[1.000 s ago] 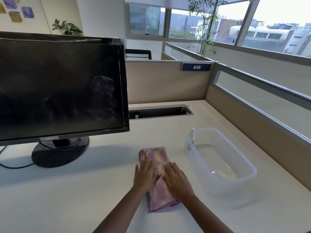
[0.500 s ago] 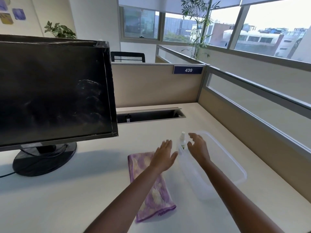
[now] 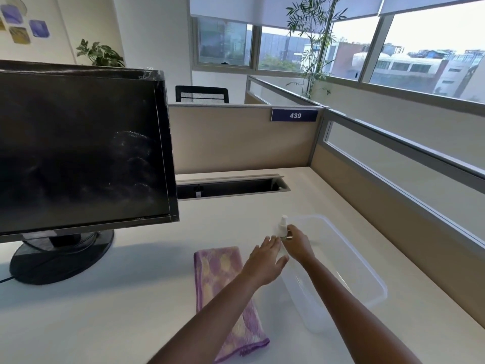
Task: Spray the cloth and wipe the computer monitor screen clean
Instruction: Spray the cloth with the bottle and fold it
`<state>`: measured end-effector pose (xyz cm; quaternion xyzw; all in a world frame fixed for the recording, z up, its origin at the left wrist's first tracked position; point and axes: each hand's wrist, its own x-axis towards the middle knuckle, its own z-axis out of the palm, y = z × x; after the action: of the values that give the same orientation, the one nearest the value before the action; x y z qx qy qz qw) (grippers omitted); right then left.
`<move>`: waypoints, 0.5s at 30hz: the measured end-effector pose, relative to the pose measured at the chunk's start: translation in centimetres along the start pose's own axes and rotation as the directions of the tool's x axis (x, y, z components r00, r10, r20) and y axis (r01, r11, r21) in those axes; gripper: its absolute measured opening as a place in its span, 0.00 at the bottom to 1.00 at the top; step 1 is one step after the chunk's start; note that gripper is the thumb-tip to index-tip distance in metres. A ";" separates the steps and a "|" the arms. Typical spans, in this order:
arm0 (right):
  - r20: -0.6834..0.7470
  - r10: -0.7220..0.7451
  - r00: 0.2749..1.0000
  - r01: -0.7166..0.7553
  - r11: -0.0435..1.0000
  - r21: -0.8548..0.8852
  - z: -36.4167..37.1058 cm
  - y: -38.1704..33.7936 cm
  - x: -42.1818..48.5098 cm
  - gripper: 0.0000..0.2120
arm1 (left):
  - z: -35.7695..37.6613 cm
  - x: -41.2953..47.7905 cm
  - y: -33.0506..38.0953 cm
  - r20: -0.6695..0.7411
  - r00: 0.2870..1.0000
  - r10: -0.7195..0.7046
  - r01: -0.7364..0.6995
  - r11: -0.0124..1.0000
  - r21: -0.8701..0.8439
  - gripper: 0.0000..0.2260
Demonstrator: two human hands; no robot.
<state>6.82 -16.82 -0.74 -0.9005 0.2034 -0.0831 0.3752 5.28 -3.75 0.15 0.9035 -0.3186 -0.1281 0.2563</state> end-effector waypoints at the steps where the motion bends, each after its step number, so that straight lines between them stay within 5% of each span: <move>1: -0.009 -0.009 1.000 0.009 1.000 0.009 -0.1 0.1 -0.1 0.13 | -0.1 0.0 0.0 0.001 1.000 0.003 -0.003 1.000 -0.006 0.25; 8: -0.155 -0.111 0.982 0.138 0.975 0.174 -3.4 -1.1 -2.2 0.18 | -2.4 -0.5 -0.2 -0.206 0.979 -0.011 -0.041 0.968 -0.249 0.22; 15: -0.188 -0.313 0.931 0.353 0.904 0.242 -6.4 -5.1 -6.8 0.17 | -6.1 -1.3 0.8 -0.410 0.909 -0.067 -0.207 0.784 -0.585 0.15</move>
<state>0.26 -14.80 7.42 -0.8536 0.0597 -0.2380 0.4595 6.29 -1.13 5.76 0.7632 -0.2323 -0.0231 0.6025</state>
